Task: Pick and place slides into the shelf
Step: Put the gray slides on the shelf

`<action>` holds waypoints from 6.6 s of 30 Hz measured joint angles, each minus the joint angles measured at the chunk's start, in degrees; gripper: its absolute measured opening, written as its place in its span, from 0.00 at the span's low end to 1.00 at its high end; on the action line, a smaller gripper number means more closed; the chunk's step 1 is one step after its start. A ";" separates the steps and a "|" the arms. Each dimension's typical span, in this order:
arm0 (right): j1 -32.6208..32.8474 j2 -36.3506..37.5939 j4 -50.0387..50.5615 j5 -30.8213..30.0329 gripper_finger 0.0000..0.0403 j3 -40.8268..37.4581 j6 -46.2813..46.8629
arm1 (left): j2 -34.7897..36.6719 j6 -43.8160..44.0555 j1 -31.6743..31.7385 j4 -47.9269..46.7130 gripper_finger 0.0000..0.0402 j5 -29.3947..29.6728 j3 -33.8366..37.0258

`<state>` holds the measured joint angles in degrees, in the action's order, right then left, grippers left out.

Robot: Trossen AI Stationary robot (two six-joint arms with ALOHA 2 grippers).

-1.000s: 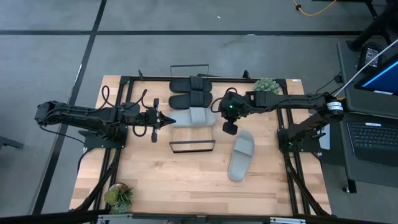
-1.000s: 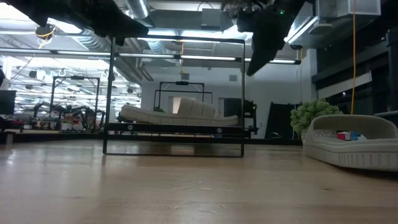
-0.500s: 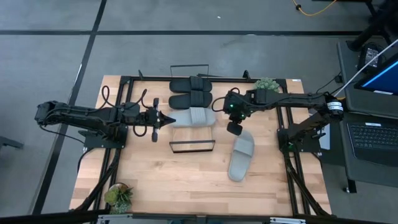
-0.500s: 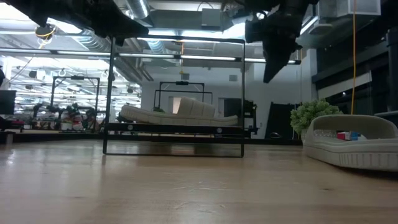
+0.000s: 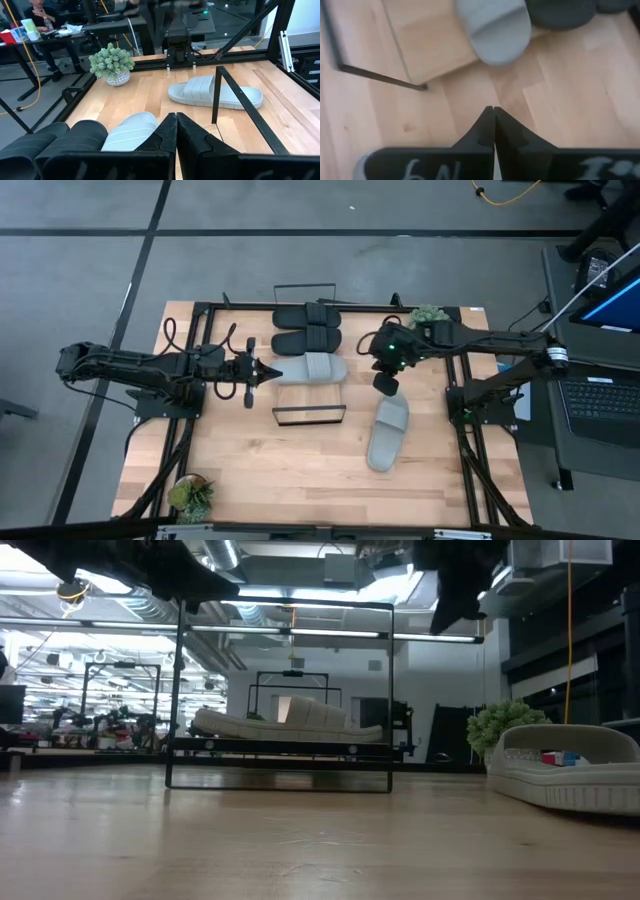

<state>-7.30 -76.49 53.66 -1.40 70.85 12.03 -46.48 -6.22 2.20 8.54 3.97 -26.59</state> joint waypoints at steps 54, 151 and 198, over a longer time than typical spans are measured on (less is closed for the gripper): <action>10.63 12.92 -1.17 2.97 0.01 -18.45 14.09 | 0.00 0.01 -0.01 0.03 0.00 0.02 0.00; -4.89 0.50 -22.52 32.37 0.43 -35.56 9.28 | 0.00 0.20 0.00 0.00 0.00 -0.44 0.00; -4.80 -4.48 -24.95 42.14 0.19 -35.63 6.83 | 0.00 0.17 0.00 -0.04 0.00 -0.44 0.00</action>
<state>-12.10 -80.97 28.71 40.75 35.22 18.85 -46.48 -6.04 2.20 8.50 3.53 -26.59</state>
